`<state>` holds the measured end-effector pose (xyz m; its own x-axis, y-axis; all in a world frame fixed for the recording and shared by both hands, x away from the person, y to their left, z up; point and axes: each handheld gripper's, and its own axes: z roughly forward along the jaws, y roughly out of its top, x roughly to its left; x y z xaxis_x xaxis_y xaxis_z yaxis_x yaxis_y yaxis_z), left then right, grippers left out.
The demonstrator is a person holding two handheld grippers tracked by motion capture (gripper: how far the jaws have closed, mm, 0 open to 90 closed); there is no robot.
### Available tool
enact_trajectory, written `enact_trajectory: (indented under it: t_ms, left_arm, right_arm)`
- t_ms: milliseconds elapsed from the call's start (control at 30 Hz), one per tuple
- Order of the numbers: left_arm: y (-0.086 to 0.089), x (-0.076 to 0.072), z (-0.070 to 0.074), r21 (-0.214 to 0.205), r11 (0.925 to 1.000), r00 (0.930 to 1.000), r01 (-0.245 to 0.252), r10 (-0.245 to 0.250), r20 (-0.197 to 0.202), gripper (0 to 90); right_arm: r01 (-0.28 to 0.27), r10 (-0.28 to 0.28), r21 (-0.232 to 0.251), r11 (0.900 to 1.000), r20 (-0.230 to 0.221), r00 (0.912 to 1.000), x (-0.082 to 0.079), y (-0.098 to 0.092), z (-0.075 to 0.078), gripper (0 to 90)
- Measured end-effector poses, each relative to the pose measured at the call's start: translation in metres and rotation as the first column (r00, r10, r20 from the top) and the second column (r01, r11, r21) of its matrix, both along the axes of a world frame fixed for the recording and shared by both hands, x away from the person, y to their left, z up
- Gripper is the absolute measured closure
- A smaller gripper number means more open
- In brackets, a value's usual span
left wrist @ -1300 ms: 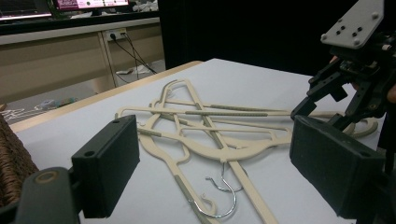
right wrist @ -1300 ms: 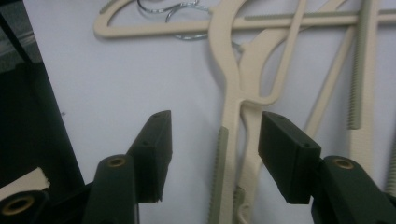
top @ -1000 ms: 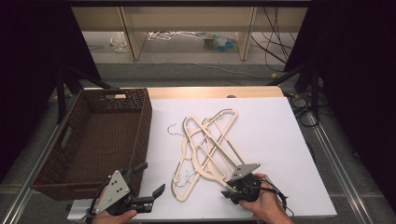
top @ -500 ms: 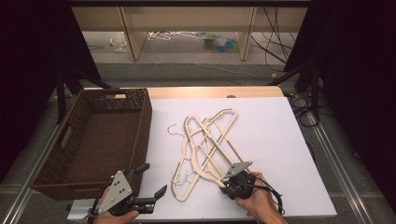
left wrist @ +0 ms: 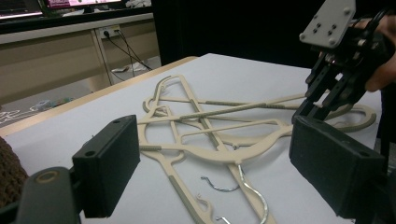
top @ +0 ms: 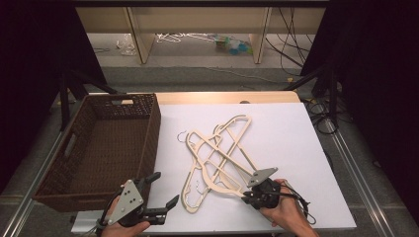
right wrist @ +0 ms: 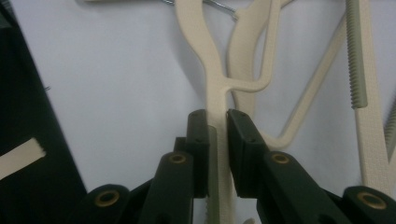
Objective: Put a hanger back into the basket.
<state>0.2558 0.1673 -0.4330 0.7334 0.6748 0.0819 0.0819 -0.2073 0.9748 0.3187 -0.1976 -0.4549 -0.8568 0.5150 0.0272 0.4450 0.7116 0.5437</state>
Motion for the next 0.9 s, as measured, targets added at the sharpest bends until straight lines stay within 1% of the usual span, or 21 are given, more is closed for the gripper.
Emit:
enact_trajectory:
  t_ms: [33, 67, 100, 200, 233, 267, 333, 367, 400, 433, 500, 567, 600, 633, 667, 700, 733, 767, 833, 867, 900]
  left_arm:
    - [-0.005, 0.002, -0.002, 0.021, 0.9997, 1.0, 0.007, -0.007, -0.002, 16.5]
    - [-0.005, 0.002, -0.002, 0.021, 0.9997, 1.0, 0.007, -0.007, -0.002, 16.7]
    - [-0.014, 0.006, -0.007, 0.075, 0.997, 0.9998, 0.017, -0.017, -0.008, 16.9]
    - [-0.027, 0.013, -0.015, 0.129, 0.9916, 0.9999, 0.01, -0.009, -0.01, 19.2]
    - [-0.027, 0.013, -0.015, 0.129, 0.9916, 0.9999, 0.01, -0.009, -0.01, 21.3]
    - [-0.037, 0.021, -0.019, 0.186, 0.9823, 0.9998, 0.018, -0.018, -0.004, 22.6]
    - [-0.046, 0.027, -0.023, 0.228, 0.9732, 0.9993, 0.031, -0.035, 0.012, 24.2]
    - [-0.046, 0.027, -0.023, 0.228, 0.9732, 0.9993, 0.031, -0.035, 0.012, 24.7]
    - [-0.055, 0.034, -0.027, 0.26, 0.9636, 0.9979, 0.062, -0.064, 0.002, 24.8]
    - [-0.059, 0.035, -0.03, 0.282, 0.957, 0.9975, 0.069, -0.071, -0.002, 25.4]
    - [-0.066, 0.038, -0.037, 0.341, 0.9362, 0.996, 0.085, -0.089, -0.005, 27.1]
    - [-0.072, 0.041, -0.042, 0.386, 0.9168, 0.9941, 0.103, -0.108, -0.007, 28.7]
    - [-0.074, 0.042, -0.043, 0.4, 0.911, 0.994, 0.1, -0.109, 0.001, 29.5]
    - [-0.074, 0.042, -0.043, 0.4, 0.911, 0.994, 0.1, -0.109, 0.001, 29.9]
    - [-0.078, 0.046, -0.044, 0.417, 0.9027, 0.9933, 0.104, -0.116, 0.002, 30.3]
    - [-0.079, 0.048, -0.044, 0.444, 0.8896, 0.9924, 0.107, -0.123, 0.008, 31.2]
    - [-0.082, 0.05, -0.045, 0.443, 0.8904, 0.992, 0.104, -0.125, 0.019, 31.9]
    - [-0.083, 0.051, -0.044, 0.472, 0.8748, 0.9904, 0.11, -0.136, 0.023, 32.5]
    - [-0.089, 0.054, -0.045, 0.479, 0.869, 0.9872, 0.124, -0.157, 0.029, 33.5]
    - [-0.09, 0.055, -0.045, 0.493, 0.857, 0.9831, 0.149, -0.182, 0.02, 34.2]
    - [-0.092, 0.056, -0.046, 0.5, 0.8505, 0.9804, 0.162, -0.196, 0.017, 35.3]
  right_arm:
    - [-0.015, 0.015, -0.001, 0.9999, -0.011, 0.9998, -0.002, -0.005, 0.006, 79.8]
    - [-0.015, 0.015, -0.001, 0.9999, -0.011, 0.9998, -0.002, -0.005, 0.006, 79.8]
    - [-0.033, 0.033, -0.007, 0.9994, -0.008, 0.9994, -0.003, -0.01, 0.012, 79.8]
    - [-0.055, 0.055, -0.001, 0.9985, -0.017, 0.9983, -0.006, -0.015, 0.021, 79.8]
    - [-0.055, 0.055, -0.001, 0.9985, -0.017, 0.9983, -0.006, -0.015, 0.021, 79.8]
    - [-0.069, 0.068, -0.001, 0.9976, -0.023, 0.9974, -0.008, -0.018, 0.028, 79.8]
    - [-0.082, 0.082, 0.003, 0.9967, -0.021, 0.9964, -0.009, -0.021, 0.033, 79.8]
    - [-0.086, 0.086, 0.008, 0.9963, -0.026, 0.996, -0.01, -0.022, 0.036, 79.8]
    - [-0.084, 0.084, 0.006, 0.9964, -0.025, 0.9961, -0.01, -0.024, 0.039, 79.8]
    - [-0.091, 0.091, 0.009, 0.9958, -0.034, 0.9952, -0.01, -0.026, 0.041, 79.8]
    - [-0.09, 0.09, 0.009, 0.9959, -0.026, 0.9956, -0.01, -0.028, 0.042, 79.8]
    - [-0.099, 0.099, 0.006, 0.995, -0.038, 0.9943, -0.009, -0.03, 0.044, 79.8]
    - [-0.097, 0.097, 0.005, 0.9953, -0.035, 0.9947, -0.009, -0.03, 0.044, 79.8]
    - [-0.101, 0.101, 0.005, 0.9949, -0.037, 0.9942, -0.009, -0.03, 0.044, 79.8]
    - [-0.105, 0.105, 0.003, 0.9944, -0.039, 0.9937, -0.009, -0.03, 0.044, 79.8]
    - [-0.105, 0.105, 0.009, 0.9944, -0.034, 0.9939, -0.009, -0.029, 0.043, 79.8]
    - [-0.115, 0.115, 0.002, 0.9934, -0.043, 0.9924, -0.009, -0.03, 0.044, 79.8]
    - [-0.113, 0.113, 0.001, 0.9935, -0.039, 0.9928, -0.009, -0.029, 0.044, 79.8]
    - [-0.115, 0.115, 0.002, 0.9934, -0.038, 0.9927, -0.009, -0.029, 0.044, 79.8]
    - [-0.115, 0.115, 0.0, 0.9933, -0.038, 0.9926, -0.009, -0.029, 0.045, 79.8]
    - [-0.118, 0.118, -0.001, 0.993, -0.041, 0.9922, -0.009, -0.029, 0.045, 79.8]
